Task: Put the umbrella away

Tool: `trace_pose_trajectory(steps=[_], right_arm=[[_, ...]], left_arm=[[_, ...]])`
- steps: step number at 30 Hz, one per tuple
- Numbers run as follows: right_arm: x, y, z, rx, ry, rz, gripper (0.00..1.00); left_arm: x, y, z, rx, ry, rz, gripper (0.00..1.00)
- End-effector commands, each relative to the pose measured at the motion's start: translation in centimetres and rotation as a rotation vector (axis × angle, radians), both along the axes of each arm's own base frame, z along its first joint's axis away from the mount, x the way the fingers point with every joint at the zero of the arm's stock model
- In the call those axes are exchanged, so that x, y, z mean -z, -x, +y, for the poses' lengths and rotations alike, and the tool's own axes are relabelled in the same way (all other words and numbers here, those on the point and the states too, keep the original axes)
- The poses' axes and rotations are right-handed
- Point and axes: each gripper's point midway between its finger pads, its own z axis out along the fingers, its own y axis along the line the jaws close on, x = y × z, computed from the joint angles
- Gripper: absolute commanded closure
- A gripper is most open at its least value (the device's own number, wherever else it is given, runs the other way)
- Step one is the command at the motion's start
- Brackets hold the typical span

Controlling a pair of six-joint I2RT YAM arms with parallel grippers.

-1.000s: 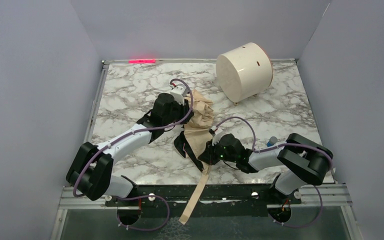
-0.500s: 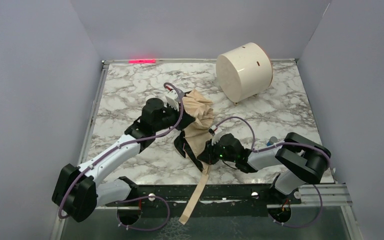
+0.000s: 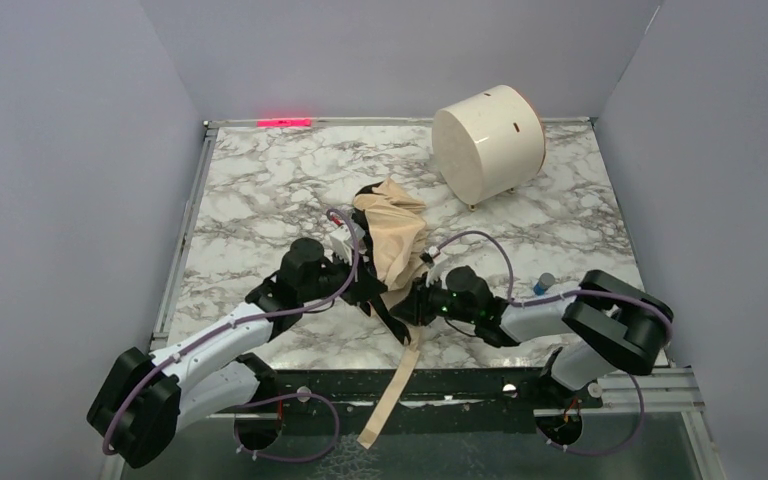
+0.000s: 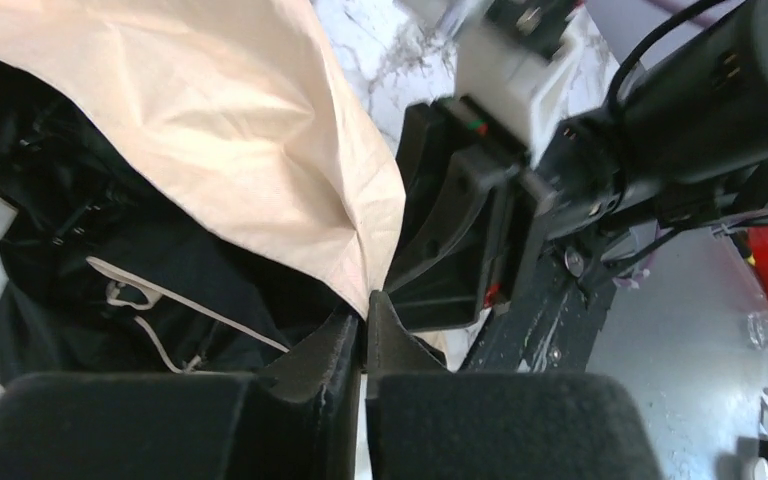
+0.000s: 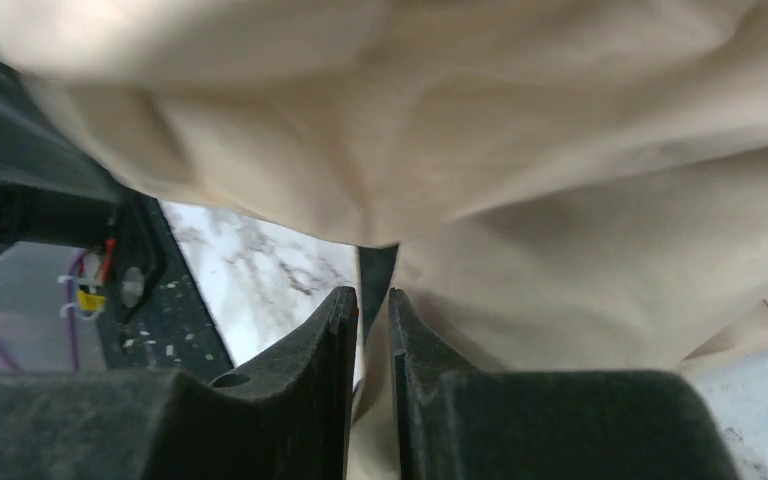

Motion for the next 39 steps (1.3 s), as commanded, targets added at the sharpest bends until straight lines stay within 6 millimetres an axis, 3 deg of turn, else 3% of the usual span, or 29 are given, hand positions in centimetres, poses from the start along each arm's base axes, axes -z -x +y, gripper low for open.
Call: trace_pose_trajectory(steps=[1,7,11,18,23,32,39], right_arm=[[-3.9,-0.5,-0.8,0.059,-0.085,-0.057,0.75],[-6.4,-2.5,-5.6,0.3,0.002,-0.105,0.69],[-8.2,-3.0,-7.6,0.391,-0.003,-0.135,0.61],[-9.6,-3.1,-6.5,0.393,-0.054,-0.081,0.54],[-9.6,-3.7,-5.6,0.394,-0.049,-0.083,0.53],[-9.1,-4.5,-4.8,0.422,-0.033,-0.038,0.51],[-8.6,-4.7,-3.1,0.422,-0.075,0.038,0.42]], left_arm=[[-0.6,1.1,-0.8,-0.002,0.05,-0.016,0.89],[1.4,2.1,-1.0,-0.019,0.015,0.0,0.75],[2.9,2.7,-1.1,-0.012,-0.009,0.018,0.62],[4.6,3.6,-1.6,0.022,-0.043,0.042,0.44],[5.0,3.6,-1.5,0.003,-0.056,0.042,0.4],[3.0,1.9,-1.5,-0.065,-0.04,-0.015,0.71],[3.6,2.0,-1.4,-0.057,-0.061,-0.008,0.9]])
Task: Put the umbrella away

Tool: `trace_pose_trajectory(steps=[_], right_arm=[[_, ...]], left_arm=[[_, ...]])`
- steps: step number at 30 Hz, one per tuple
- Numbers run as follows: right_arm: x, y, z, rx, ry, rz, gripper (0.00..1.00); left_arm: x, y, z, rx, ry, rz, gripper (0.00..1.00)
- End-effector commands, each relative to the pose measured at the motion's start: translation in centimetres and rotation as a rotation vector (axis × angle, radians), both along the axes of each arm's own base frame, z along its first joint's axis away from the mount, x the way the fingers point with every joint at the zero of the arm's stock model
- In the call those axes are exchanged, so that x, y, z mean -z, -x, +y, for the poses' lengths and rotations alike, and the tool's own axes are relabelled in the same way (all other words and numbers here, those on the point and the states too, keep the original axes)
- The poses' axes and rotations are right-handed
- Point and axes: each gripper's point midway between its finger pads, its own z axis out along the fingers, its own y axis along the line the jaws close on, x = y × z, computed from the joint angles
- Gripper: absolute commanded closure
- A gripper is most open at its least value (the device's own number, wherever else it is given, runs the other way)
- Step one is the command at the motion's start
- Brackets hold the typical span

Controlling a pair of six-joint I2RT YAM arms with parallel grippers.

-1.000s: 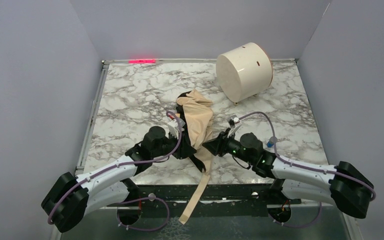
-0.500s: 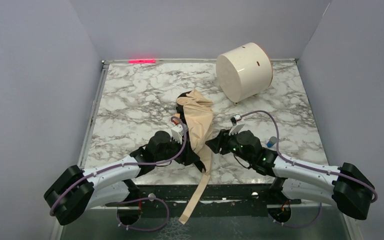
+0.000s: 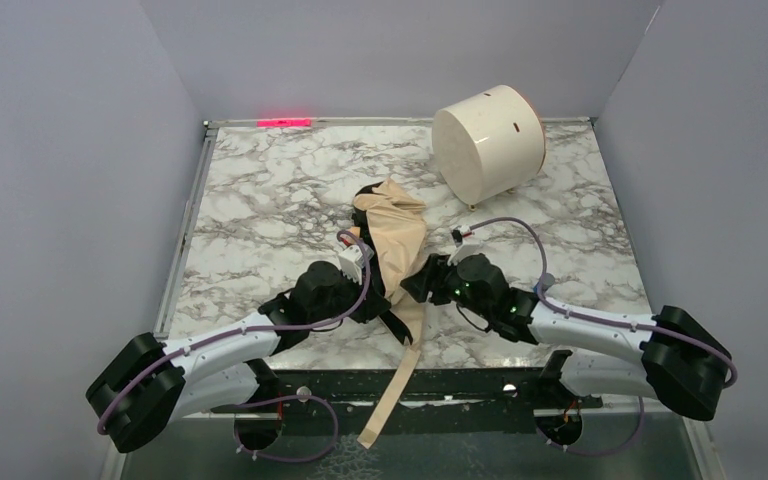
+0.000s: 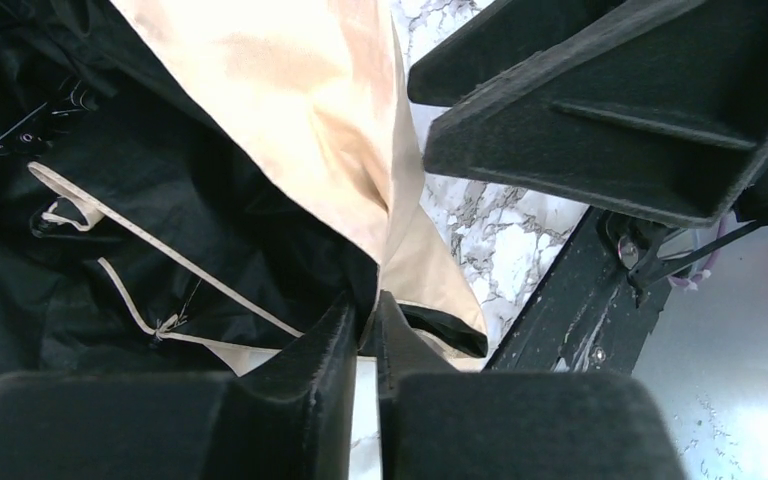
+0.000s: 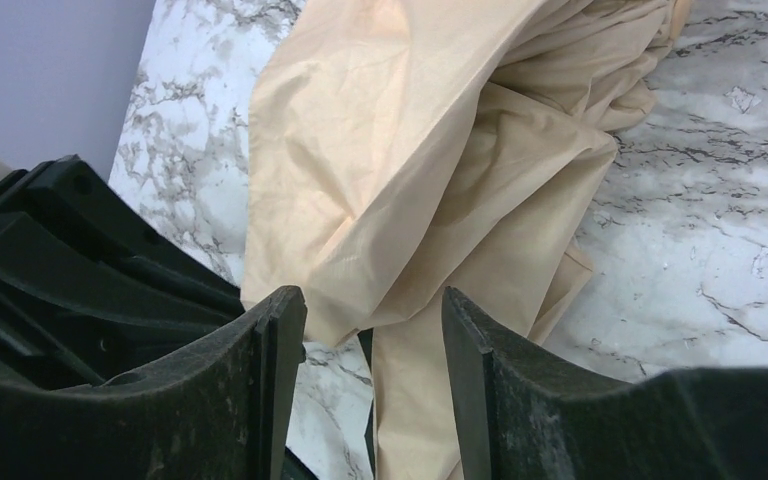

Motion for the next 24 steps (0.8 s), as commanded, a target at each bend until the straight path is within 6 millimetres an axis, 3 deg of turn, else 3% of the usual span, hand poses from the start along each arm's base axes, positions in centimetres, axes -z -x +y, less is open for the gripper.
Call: trace_pose_trajectory(steps=[1,4,7,11,18,24], right_arm=[[-0.9,-1.0,1.4,0.032,-0.054,0.027,0.42],[-0.3,-1.2,1.7,0.035,-0.052,0.04,0.41],[-0.2,-1.4,2.0,0.036,-0.065,0.031,0.47],[-0.7,-1.8,1.9,0.05,-0.067,0.009,0.69],[-1.3,-2.5,0.2,0.086,0.014,-0.063,0.95],[-2.3,-3.2,-1.1,0.091,0.101,-0.165,0.99]], left_arm=[[-1.3,-0.8,-0.4,-0.011,0.014,-0.042,0.92],[-1.5,-1.0,-0.4,-0.018,0.01,-0.05,1.0],[-1.6,-1.2,-0.2,-0.032,0.008,-0.058,1.0],[-1.7,-1.4,0.1,-0.053,0.001,-0.064,1.0],[-1.7,-2.0,1.1,-0.108,-0.024,-0.078,1.0],[-2.3,-2.2,1.3,-0.129,-0.016,-0.089,1.0]])
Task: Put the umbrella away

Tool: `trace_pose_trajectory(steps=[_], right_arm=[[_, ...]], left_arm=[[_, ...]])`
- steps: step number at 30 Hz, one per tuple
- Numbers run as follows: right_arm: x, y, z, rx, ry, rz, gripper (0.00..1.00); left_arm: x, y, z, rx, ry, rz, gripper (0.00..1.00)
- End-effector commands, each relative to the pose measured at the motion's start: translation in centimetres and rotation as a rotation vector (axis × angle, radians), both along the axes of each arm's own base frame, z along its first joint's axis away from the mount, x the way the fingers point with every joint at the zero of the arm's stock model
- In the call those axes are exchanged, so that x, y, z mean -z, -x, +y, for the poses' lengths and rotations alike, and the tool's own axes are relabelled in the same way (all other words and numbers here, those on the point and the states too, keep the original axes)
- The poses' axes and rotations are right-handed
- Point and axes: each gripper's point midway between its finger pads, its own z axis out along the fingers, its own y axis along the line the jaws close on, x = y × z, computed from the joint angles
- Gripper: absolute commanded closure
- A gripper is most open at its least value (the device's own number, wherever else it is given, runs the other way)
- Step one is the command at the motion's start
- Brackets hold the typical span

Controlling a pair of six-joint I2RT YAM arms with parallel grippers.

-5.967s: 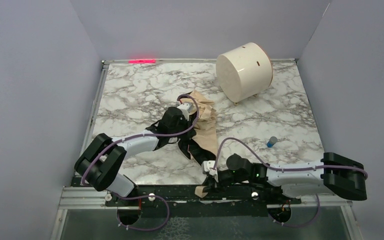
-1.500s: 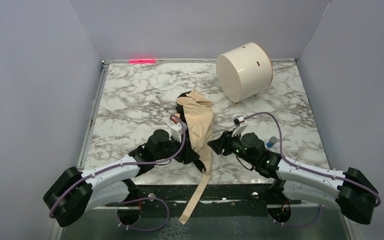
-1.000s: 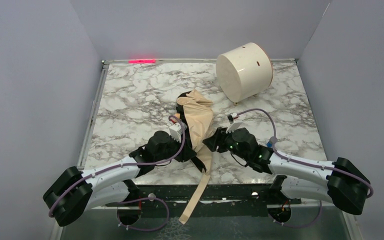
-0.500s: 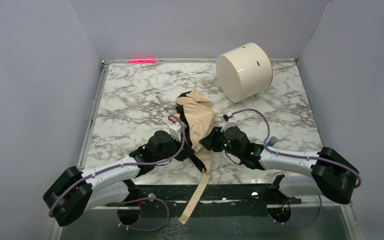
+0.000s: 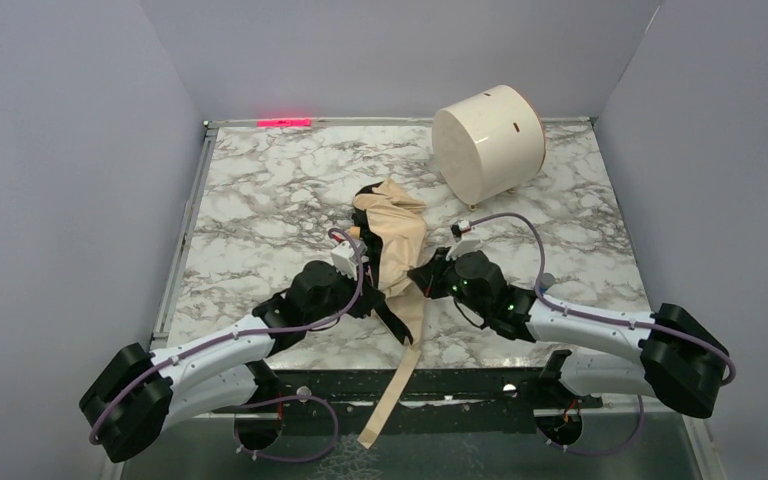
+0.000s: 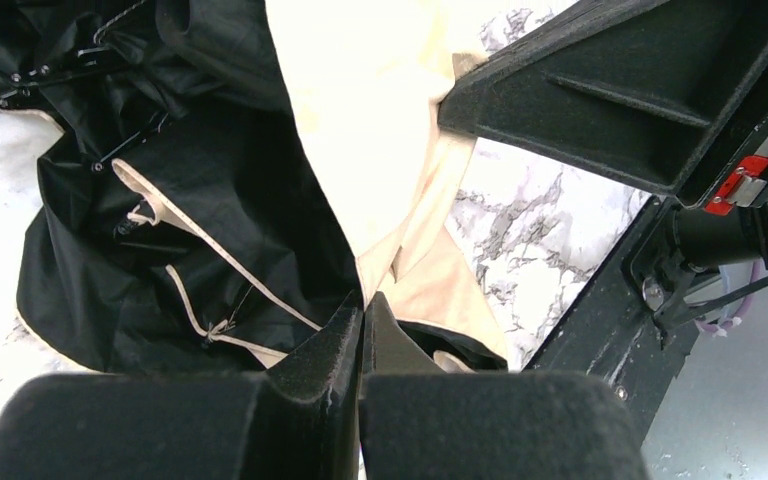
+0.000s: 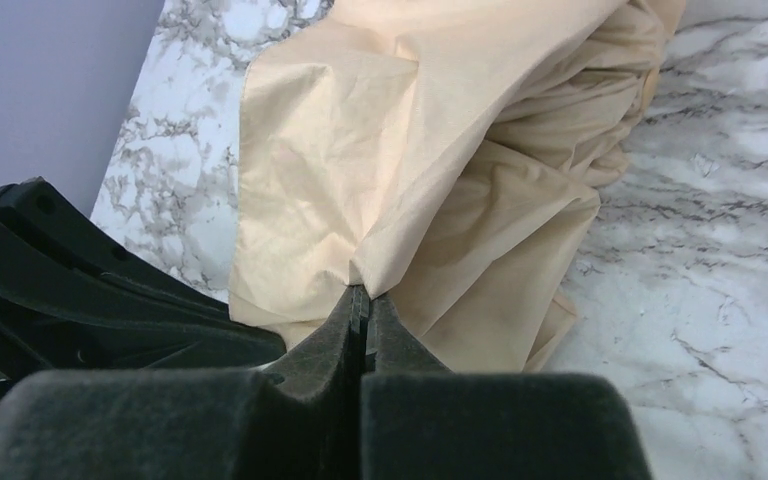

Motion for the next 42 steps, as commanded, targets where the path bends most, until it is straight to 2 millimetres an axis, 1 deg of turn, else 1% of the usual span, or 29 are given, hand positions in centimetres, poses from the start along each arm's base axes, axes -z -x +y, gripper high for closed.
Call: trace_pose_trajectory(steps=[1,4,7,11,14,18,21,22,24,25,26,27,28,31,34,38,40,42], right_arm=[[-2.2,-1.5,-1.2,0.028,0.095,-0.142,0.99],[-3.7,-1.8,-1.0,-0.046,0.155,-0.267,0.99],[-5.1,-1.7,-0.4,-0.156,0.241,-0.402,0.99],[-5.6,-1.9,-0.7,-0.232,0.382,-0.497,0.99],[-6.2,-1.9,-0.8,-0.263,0.414,-0.544,0.97],[-6.6,-0.2,0.7,-0.371,0.357,-0.536,0.91],[-6.9,0.7,1.2,-0.384,0.273,-0.49,0.89],[-7.0,0.8,1.2,-0.374,0.252,-0.478,0.89],[-7.2,0.9,1.2,-0.348,0.214,-0.46,0.89],[-7.4,0.8,1.2,-0.337,0.198,-0.455,0.9],[-7.4,0.8,1.2,-0.329,0.187,-0.448,0.9],[-7.5,0.8,1.2,-0.324,0.18,-0.443,0.91],[-7.5,0.7,1.3,-0.322,0.176,-0.441,0.91],[-7.5,0.4,1.4,-0.309,0.18,-0.434,0.91],[-7.5,-0.2,1.2,-0.274,0.194,-0.425,0.92],[-7.1,-1.0,0.5,-0.215,0.223,-0.394,0.95],[-6.7,-1.3,0.1,-0.181,0.238,-0.368,0.95],[-6.3,-1.5,-0.1,-0.162,0.243,-0.349,0.95]], left_arm=[[-1.6,-0.8,0.1,-0.036,0.009,-0.041,1.0],[-1.9,-0.9,0.1,-0.037,0.012,-0.047,1.0],[-2.3,-1.0,0.3,-0.045,0.008,-0.056,1.0],[-2.8,-1.2,0.5,-0.055,0.009,-0.071,1.0],[-3.3,-1.3,0.5,-0.06,0.011,-0.08,1.0],[-4.1,-1.5,0.3,-0.055,0.021,-0.094,1.0],[-4.9,-1.4,-0.1,-0.027,0.034,-0.112,1.0],[-5.2,-1.2,-0.3,-0.012,0.042,-0.121,0.98],[-5.9,-1.0,-0.6,0.014,0.056,-0.137,0.62],[-6.1,-0.9,-0.6,0.018,0.063,-0.144,0.5],[-6.2,-0.9,-0.7,0.022,0.069,-0.149,0.42],[-6.3,-0.8,-0.7,0.027,0.077,-0.154,0.38],[-6.4,-0.7,-0.8,0.032,0.084,-0.159,0.36],[-6.7,-0.5,-1.0,0.047,0.1,-0.156,0.35],[-7.0,-0.1,-1.2,0.063,0.122,-0.155,0.42],[-7.8,0.7,-1.0,0.081,0.164,-0.167,0.45],[-8.3,0.9,-0.8,0.078,0.183,-0.178,0.49],[-8.9,0.9,-0.4,0.056,0.205,-0.187,0.49]])
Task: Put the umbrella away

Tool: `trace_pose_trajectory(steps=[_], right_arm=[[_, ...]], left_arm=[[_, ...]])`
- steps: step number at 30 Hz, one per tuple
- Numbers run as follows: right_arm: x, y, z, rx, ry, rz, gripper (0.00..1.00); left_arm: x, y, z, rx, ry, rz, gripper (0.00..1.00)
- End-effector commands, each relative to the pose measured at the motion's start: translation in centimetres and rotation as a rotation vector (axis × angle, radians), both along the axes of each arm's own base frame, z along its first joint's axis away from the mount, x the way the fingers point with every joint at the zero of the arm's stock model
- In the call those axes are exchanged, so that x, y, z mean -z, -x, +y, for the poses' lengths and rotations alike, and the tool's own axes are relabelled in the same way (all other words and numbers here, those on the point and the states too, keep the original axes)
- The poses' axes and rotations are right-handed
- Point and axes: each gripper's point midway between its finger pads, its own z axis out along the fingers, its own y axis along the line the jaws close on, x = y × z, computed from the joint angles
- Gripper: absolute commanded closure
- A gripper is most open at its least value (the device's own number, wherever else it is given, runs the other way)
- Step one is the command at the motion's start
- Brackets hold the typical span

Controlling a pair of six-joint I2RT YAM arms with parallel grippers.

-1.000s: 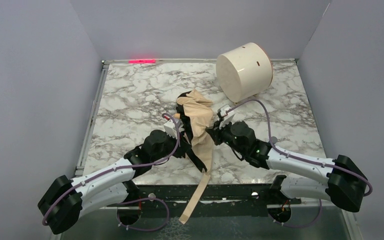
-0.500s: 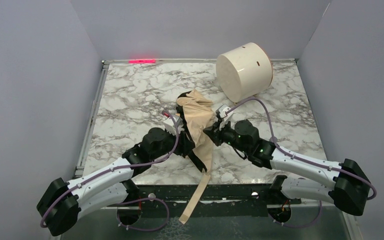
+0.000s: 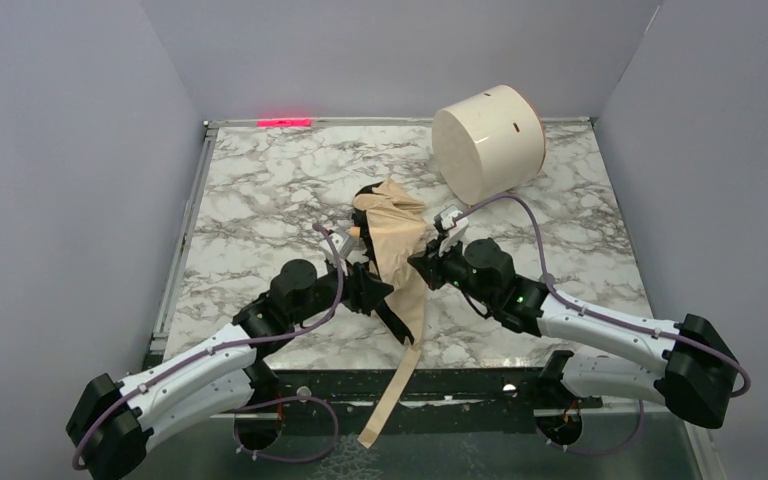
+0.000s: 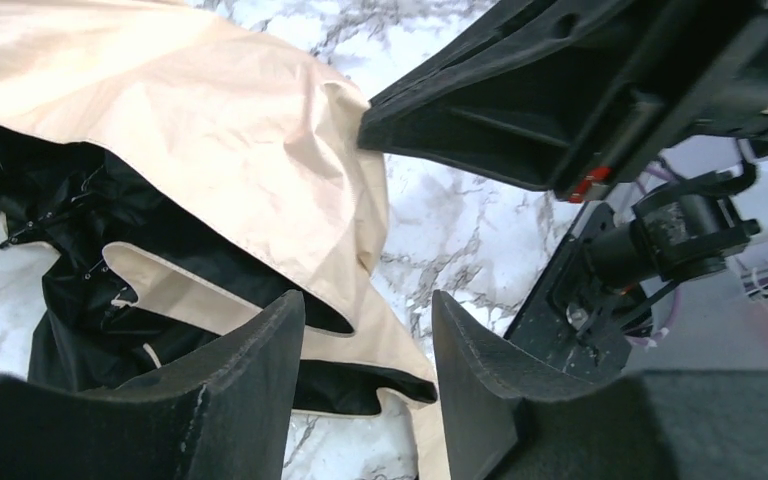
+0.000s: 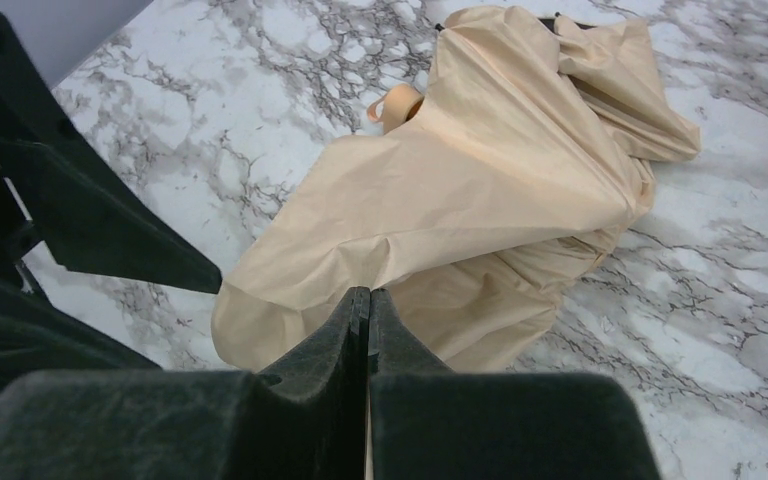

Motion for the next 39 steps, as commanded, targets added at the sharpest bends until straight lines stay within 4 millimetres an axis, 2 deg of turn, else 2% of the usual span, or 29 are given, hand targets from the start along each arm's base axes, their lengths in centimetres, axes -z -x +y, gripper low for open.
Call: trace_pose_trajectory(steps=[1,3,6,9,13,23,29,32,34,39], right_arm=[[-0.5,-1.1,-0.6,0.093,-0.013,0.026,0.95],[-0.3,-0.9,-0.5,0.087,-0.022,0.038,0.95],[-0.5,-0.7,-0.3,0.081,-0.045,0.048,0.95],[-0.6,-0.6,-0.1,0.075,-0.055,0.055,0.95],[-0.5,-0.5,0.0,0.068,-0.057,0.061,0.95],[-0.2,-0.3,0.0,0.062,-0.056,0.072,0.95],[-0.3,-0.2,0.0,0.061,-0.065,0.074,0.95],[-0.3,-0.1,0.0,0.059,-0.069,0.078,0.95],[-0.3,0.0,0.0,0.057,-0.072,0.083,0.94],[0.2,0.2,-0.5,0.076,-0.069,0.101,0.9]], left_arm=[[-2.3,0.6,0.2,0.001,0.091,-0.038,0.45],[-2.3,0.3,0.5,-0.038,0.104,-0.017,0.29],[-0.9,-0.9,1.1,-0.136,0.089,0.063,0.2],[-0.2,-1.2,0.6,-0.166,0.12,0.142,0.17],[-0.4,-1.2,-0.3,-0.163,0.203,0.202,0.18],[-1.6,-2.1,-0.7,-0.17,0.232,0.153,0.37],[0.1,-2.2,-1.2,-0.162,0.201,0.193,0.39],[0.6,-2.1,-1.4,-0.159,0.21,0.201,0.43],[0.4,-2.2,-1.5,-0.156,0.221,0.195,0.49],[-1.0,-2.7,-1.9,-0.152,0.234,0.153,0.78]])
